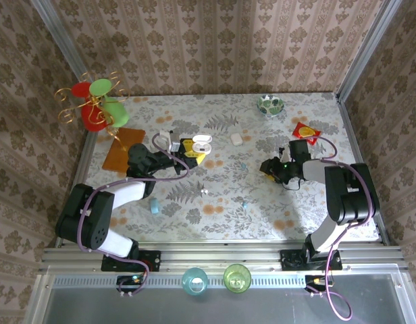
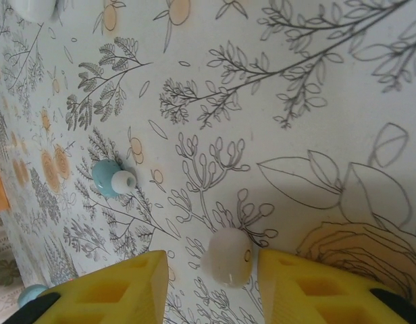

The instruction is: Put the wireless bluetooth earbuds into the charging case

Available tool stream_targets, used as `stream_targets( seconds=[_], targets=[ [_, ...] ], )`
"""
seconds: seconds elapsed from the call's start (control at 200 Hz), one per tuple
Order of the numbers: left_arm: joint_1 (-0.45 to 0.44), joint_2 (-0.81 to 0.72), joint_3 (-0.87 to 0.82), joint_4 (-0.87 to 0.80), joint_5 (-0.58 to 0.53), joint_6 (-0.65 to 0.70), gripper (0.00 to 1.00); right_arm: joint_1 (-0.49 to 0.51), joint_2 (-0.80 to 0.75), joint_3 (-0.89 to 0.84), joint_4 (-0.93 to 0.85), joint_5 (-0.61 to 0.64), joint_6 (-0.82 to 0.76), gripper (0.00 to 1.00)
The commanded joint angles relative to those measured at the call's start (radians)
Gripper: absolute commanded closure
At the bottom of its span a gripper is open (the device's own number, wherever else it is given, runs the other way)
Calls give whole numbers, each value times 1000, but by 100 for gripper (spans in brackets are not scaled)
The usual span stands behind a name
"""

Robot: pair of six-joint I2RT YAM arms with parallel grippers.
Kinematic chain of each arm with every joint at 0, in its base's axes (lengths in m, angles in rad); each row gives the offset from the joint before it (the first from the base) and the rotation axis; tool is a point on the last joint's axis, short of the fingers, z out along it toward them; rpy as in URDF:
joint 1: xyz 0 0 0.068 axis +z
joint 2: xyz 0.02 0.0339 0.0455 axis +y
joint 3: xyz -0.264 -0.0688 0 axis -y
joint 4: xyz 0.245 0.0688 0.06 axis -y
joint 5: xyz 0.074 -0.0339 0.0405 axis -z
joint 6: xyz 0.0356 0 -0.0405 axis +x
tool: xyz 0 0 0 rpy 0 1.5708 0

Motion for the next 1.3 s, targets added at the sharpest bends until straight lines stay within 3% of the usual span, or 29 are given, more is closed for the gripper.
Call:
stream_targets(
  seconds=[0.0, 0.74, 0.895, 1.295],
  targets=[
    [-7, -27, -2, 40, 11, 28, 67, 16, 33, 30, -2, -12, 1, 59],
    [-7, -24, -7, 40, 10, 33, 67, 21, 95, 70, 49, -42, 25, 66],
    [-6, -25, -7, 39, 8, 36, 67, 21, 101, 68, 43, -43, 18, 74],
    [-5, -16, -4, 40, 9, 35, 67, 38, 15, 34, 1, -72, 0, 74]
  ],
)
